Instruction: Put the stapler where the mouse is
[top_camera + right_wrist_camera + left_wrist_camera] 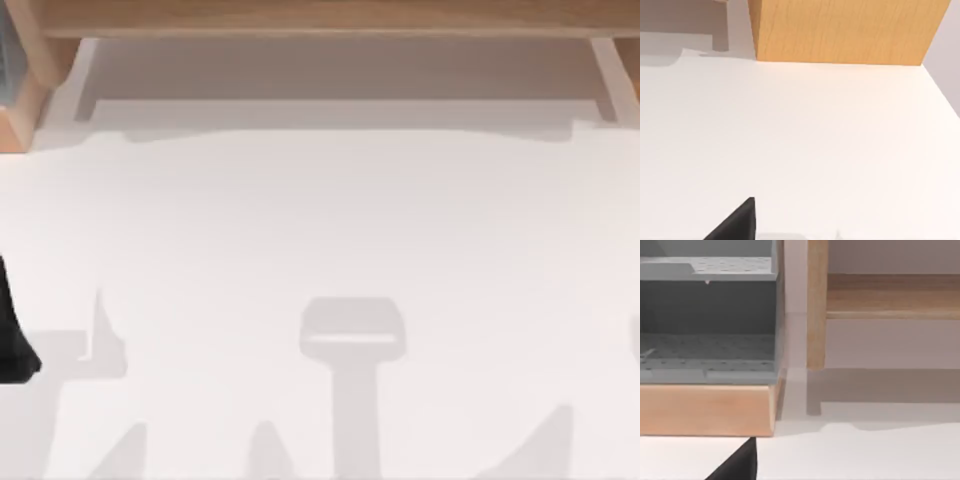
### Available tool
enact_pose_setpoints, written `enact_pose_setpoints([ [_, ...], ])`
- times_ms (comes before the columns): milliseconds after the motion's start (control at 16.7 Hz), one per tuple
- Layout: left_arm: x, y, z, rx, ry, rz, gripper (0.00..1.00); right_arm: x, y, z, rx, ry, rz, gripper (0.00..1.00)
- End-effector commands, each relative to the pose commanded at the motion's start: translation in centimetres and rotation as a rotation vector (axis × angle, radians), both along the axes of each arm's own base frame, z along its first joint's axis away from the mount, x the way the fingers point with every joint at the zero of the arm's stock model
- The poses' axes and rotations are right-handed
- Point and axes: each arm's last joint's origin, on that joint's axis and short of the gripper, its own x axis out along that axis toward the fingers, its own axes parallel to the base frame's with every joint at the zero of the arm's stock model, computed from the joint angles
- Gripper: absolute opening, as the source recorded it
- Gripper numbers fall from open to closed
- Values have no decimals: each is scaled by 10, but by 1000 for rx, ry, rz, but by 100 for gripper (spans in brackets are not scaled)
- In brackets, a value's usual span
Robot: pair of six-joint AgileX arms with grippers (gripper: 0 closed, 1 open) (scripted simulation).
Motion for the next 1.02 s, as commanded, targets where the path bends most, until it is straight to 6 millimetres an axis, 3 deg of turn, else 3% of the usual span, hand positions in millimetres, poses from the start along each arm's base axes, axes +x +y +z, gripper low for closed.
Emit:
enact_pose_setpoints([
  [300,0,0,0,0,0,0,100,32,-54,12,29,503,-156,100],
  [600,0,0,0,0,0,0,100,53,-127,-5,209,925,-206,100],
  [840,0,0,0,0,0,0,100,51,-171,-22,361,1094,-193,100],
  [1020,0,0,0,0,0,0,100,48,-185,-27,415,1133,-184,100],
])
